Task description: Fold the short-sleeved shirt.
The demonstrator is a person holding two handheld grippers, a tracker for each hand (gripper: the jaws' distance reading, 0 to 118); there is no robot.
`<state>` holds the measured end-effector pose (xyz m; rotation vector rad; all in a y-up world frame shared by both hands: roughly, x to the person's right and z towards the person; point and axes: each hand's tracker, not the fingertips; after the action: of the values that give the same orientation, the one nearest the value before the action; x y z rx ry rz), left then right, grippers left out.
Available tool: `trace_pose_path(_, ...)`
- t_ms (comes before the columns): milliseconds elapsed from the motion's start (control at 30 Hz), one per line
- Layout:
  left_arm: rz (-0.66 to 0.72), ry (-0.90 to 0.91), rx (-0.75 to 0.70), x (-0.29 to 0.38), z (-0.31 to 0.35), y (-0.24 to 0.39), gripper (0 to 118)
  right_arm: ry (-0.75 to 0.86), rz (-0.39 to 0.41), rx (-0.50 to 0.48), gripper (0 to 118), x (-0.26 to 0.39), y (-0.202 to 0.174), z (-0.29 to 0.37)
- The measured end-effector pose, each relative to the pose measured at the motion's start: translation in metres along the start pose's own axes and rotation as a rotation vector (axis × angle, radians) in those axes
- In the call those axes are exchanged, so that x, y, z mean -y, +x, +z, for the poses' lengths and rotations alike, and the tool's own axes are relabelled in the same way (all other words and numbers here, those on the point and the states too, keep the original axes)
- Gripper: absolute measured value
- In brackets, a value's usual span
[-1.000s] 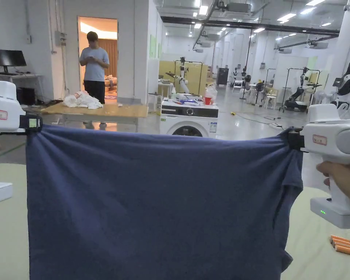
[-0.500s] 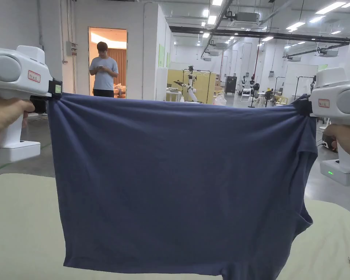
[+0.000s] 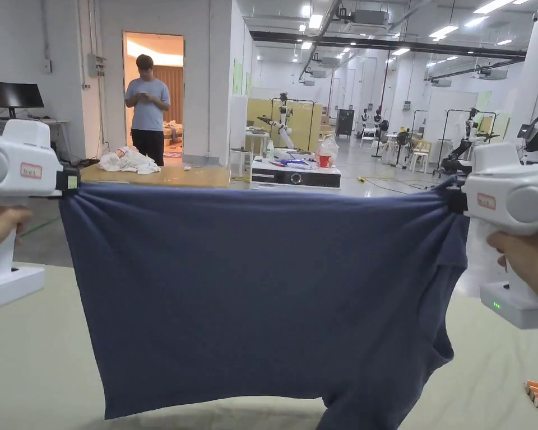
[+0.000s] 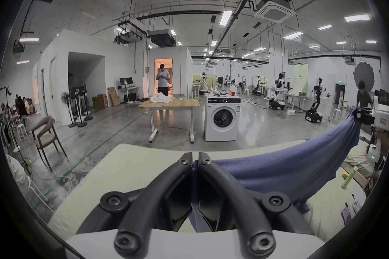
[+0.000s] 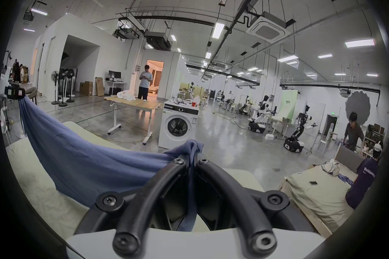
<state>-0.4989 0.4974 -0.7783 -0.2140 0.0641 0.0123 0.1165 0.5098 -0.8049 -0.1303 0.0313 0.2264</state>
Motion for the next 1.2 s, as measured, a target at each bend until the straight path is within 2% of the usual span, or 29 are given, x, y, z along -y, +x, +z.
trace_pose_path(267,0.044,-0.044,0.036,0.083,0.066,-0.005,0,-0.064,-0.024,-0.018,1,0.075,-0.014,0.078)
trace_pose_path(567,0.090,-0.033,0.073,0.137,0.172,-0.009,0,-0.093,-0.013,-0.040,1,0.130,-0.019,0.192)
trace_pose_path(733,0.098,-0.052,0.086,0.169,0.212,-0.010,0,-0.128,-0.033,-0.061,1,0.161,-0.022,0.237)
trace_pose_path(933,0.079,-0.167,0.097,0.232,0.238,-0.007,0,-0.261,-0.027,-0.100,2,0.220,-0.033,0.267)
trace_pose_path(1067,0.120,-0.293,0.106,0.288,0.252,-0.012,0,-0.404,-0.031,-0.155,2,0.270,-0.037,0.279)
trace_pose_path(1200,0.094,-0.428,0.124,0.336,0.261,-0.016,0,-0.546,-0.021,-0.207,2,0.315,-0.043,0.290)
